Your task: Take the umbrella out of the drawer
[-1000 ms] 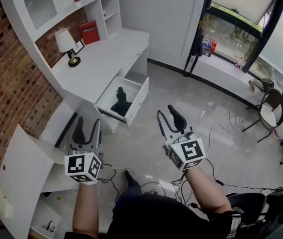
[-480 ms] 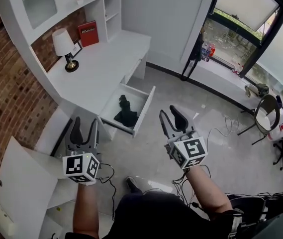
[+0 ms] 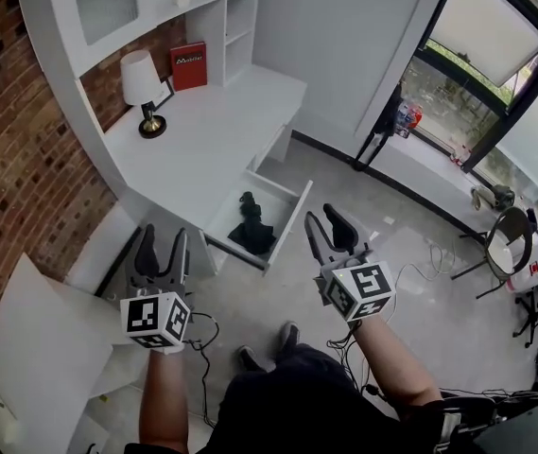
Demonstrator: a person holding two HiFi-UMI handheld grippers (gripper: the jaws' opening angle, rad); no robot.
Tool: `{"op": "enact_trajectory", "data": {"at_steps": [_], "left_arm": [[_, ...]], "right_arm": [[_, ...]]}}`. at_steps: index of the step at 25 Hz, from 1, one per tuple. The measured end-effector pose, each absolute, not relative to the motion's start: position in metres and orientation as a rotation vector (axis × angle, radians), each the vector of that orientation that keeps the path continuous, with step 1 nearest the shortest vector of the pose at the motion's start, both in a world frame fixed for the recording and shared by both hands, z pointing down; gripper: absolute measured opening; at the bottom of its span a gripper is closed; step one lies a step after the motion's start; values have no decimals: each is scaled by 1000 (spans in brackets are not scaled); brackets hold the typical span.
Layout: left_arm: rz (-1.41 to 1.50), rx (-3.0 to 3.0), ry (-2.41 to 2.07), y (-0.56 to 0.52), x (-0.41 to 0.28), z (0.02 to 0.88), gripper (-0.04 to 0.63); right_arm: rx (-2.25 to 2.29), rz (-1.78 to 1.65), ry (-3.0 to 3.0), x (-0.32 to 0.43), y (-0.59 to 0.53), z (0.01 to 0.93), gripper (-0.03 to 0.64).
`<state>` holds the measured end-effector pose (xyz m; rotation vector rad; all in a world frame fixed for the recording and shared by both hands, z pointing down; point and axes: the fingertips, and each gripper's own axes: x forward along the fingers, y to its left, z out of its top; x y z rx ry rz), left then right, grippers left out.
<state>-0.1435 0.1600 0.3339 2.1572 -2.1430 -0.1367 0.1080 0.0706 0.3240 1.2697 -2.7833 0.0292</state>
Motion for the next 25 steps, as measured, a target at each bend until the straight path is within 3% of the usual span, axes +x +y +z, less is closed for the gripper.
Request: {"op": "enact_trajectory", "data": {"at_steps": [25], "left_arm": [[150, 2069, -2140, -88, -130, 396, 241]], "right_arm": [[1139, 354, -2813, 89, -193, 422, 141]]}}
